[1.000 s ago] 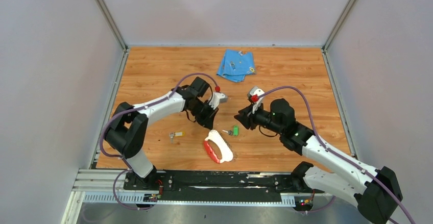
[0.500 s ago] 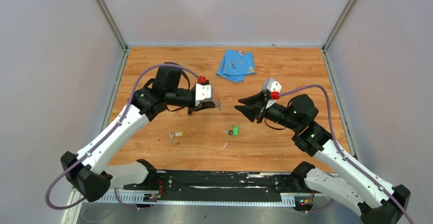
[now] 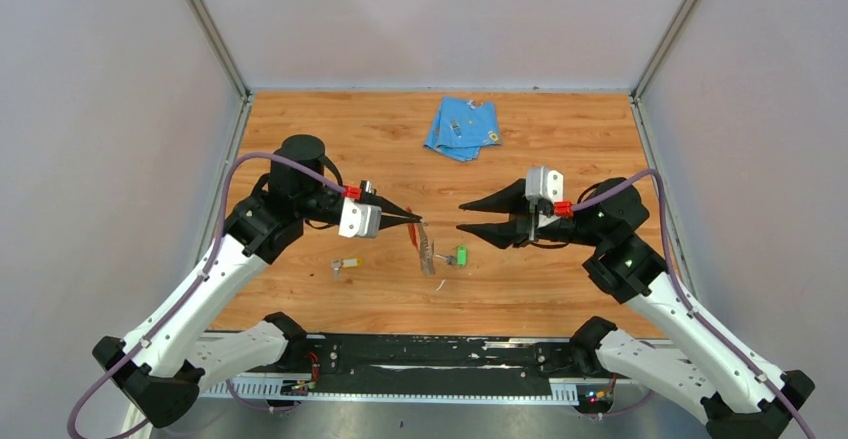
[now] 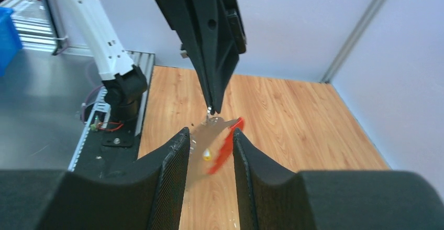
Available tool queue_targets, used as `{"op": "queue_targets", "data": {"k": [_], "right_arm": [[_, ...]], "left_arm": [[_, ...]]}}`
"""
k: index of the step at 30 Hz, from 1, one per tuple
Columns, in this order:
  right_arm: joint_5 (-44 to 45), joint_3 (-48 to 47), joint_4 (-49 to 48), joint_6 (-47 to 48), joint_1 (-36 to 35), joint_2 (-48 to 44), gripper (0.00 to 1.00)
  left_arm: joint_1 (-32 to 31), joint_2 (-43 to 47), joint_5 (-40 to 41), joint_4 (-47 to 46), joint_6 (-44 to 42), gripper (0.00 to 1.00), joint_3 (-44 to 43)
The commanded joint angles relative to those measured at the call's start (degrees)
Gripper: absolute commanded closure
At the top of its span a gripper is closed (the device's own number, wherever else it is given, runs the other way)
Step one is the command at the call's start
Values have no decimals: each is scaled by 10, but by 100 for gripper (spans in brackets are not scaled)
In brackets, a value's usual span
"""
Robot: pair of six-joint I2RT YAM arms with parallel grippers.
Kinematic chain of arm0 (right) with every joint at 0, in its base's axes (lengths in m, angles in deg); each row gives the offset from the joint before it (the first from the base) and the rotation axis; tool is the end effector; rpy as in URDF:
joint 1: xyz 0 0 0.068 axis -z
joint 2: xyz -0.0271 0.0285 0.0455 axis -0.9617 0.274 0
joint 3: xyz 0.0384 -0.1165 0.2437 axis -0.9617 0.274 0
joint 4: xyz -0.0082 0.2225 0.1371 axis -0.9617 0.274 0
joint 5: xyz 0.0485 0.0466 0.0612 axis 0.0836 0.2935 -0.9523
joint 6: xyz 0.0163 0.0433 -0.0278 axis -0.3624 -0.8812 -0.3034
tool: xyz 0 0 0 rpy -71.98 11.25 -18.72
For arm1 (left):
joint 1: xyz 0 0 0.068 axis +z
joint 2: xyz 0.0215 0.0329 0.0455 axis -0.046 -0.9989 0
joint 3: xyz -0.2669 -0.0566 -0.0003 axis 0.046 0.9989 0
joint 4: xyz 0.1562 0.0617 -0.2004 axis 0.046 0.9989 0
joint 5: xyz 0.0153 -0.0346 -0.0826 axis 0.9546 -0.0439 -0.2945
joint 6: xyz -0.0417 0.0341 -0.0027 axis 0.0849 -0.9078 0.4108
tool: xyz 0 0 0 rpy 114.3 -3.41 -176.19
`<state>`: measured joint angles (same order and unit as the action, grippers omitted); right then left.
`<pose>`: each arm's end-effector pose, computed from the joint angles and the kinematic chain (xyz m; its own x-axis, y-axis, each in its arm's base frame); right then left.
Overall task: Put the keys on the keyring
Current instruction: Pick up the keyring from the center of the board, then adjust the keyring.
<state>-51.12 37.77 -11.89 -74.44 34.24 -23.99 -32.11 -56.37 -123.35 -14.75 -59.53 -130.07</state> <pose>0.1081 0.1231 0.4047 0.3060 0.1639 -0.9378 -0.9495 0.1243 -0.2881 0.1440 -0.1369 0.3943 0.4848 0.1049 -0.8683 0.8706 -0.1536 0.4674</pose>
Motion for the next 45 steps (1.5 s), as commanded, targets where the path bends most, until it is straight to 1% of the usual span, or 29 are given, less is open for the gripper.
{"op": "queue_targets", "data": {"k": [1, 8, 13, 21, 24, 29, 31, 34, 39, 42, 45], "right_arm": [[-89, -27, -6, 13, 4, 11, 61], [-69, -31, -11, 36, -13, 43, 61], [-14, -45, -3, 56, -36, 65, 60], [14, -37, -42, 29, -70, 75, 59], [36, -37, -44, 26, -79, 79, 61], [48, -40, -47, 14, -80, 93, 65], [63, -40, -41, 11, -80, 96, 64], [92, -37, -19, 5, -80, 94, 58], [120, -11, -20, -35, -80, 73, 49], [124, 10, -30, -75, -80, 65, 47], [133, 22, -40, -97, -80, 65, 47]], "left_arm": [[-3, 12, -55, -18, -16, 100, -15], [-4, 17, -61, -39, -20, 100, -7], [-3, 23, -57, -109, 48, 100, 10], [-4, 27, -39, -173, 137, 100, 25], [-3, 29, -36, -183, 149, 100, 32], [-3, 31, -33, -184, 149, 100, 36], [-3, 32, -32, -184, 153, 100, 37], [-4, 35, -19, -187, 162, 100, 39], [-3, 39, 35, -191, 190, 100, 49], [-3, 41, 69, -191, 193, 100, 57], [-3, 45, 83, -200, 199, 100, 68]]}}
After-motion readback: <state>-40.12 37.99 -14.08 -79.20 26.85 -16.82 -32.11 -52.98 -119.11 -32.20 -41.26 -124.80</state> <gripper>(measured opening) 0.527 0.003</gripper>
